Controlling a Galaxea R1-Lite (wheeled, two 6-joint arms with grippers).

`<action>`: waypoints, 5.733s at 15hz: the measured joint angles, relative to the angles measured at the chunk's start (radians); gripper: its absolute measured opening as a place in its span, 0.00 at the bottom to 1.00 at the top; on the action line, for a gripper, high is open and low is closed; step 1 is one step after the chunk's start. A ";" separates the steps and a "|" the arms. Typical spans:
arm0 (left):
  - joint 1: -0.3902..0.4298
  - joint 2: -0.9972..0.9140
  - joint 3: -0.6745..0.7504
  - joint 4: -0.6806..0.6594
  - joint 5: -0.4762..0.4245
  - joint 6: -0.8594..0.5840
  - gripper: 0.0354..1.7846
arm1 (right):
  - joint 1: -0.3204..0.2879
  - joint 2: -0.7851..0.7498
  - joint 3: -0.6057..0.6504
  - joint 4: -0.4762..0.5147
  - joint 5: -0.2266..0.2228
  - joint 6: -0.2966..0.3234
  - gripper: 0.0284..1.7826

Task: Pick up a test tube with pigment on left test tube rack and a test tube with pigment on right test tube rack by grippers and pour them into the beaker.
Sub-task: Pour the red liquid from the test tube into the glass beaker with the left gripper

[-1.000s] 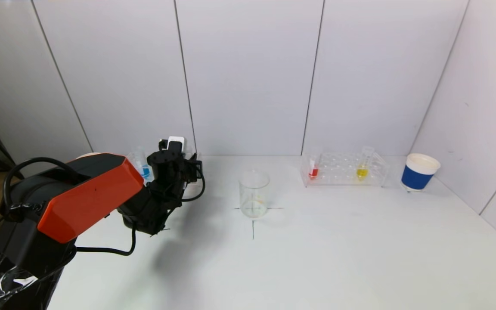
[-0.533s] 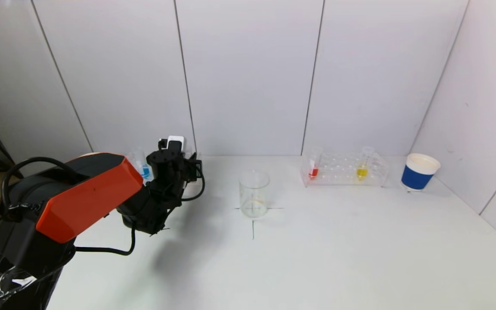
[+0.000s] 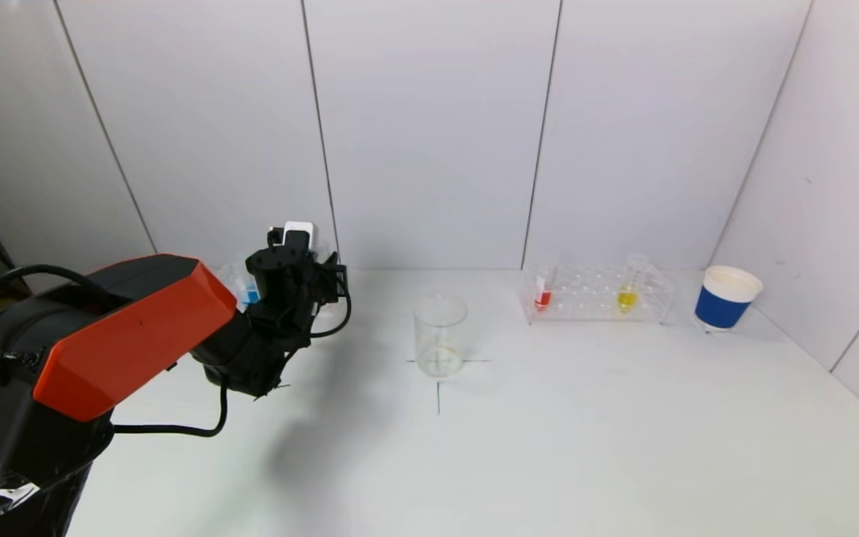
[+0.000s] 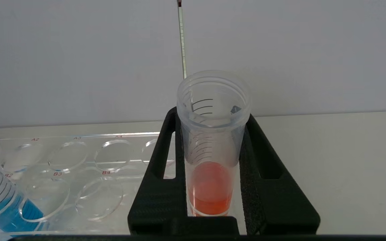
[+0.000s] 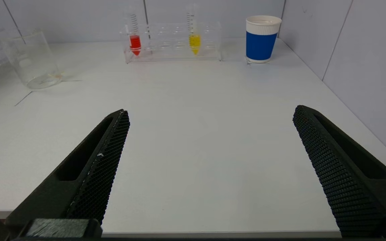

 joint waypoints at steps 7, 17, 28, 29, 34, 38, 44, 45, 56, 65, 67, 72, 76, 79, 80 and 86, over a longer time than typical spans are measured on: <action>0.000 -0.088 -0.125 0.214 0.001 0.000 0.24 | 0.000 0.000 0.000 0.000 0.000 0.000 1.00; -0.038 -0.233 -0.390 0.643 -0.031 0.003 0.24 | 0.000 0.000 0.000 0.000 0.000 0.000 1.00; -0.053 -0.243 -0.667 0.991 -0.593 0.169 0.24 | 0.000 0.000 0.000 0.000 0.000 0.000 1.00; -0.052 -0.235 -0.670 0.991 -0.636 0.189 0.24 | 0.000 0.000 0.000 0.000 0.000 0.000 1.00; -0.027 -0.161 -0.726 0.971 -0.964 0.324 0.24 | 0.000 0.000 0.000 0.000 0.000 0.000 1.00; -0.021 -0.091 -0.799 0.968 -1.183 0.396 0.24 | 0.000 0.000 0.000 0.000 0.000 0.000 1.00; -0.013 -0.010 -0.804 0.964 -1.361 0.684 0.24 | 0.000 0.000 0.000 0.000 0.000 0.000 1.00; -0.011 -0.001 -0.804 0.965 -1.363 0.722 0.24 | 0.000 0.000 0.000 0.000 0.000 0.000 1.00; -0.004 0.035 -0.783 0.963 -1.366 1.234 0.24 | 0.000 0.000 0.000 0.000 0.000 0.000 1.00; -0.010 0.095 -0.782 0.849 -1.282 1.457 0.24 | 0.000 0.000 0.000 0.000 0.000 0.000 1.00; -0.010 0.103 -0.782 0.834 -1.272 1.483 0.24 | 0.000 0.000 0.000 0.000 0.000 0.000 1.00; -0.010 0.114 -0.781 0.833 -1.244 1.582 0.24 | 0.000 0.000 0.000 0.000 0.000 0.000 1.00; -0.011 0.115 -0.768 0.833 -1.223 1.633 0.24 | 0.000 0.000 0.000 0.000 0.000 0.000 1.00; -0.013 0.109 -0.753 0.832 -1.219 1.669 0.24 | 0.000 0.000 0.000 0.000 0.000 0.000 1.00; -0.013 0.104 -0.741 0.832 -1.216 1.674 0.24 | 0.000 0.000 0.000 0.000 0.000 0.000 1.00; -0.015 0.072 -0.690 0.832 -1.207 1.703 0.24 | 0.000 0.000 0.000 0.000 0.000 0.000 1.00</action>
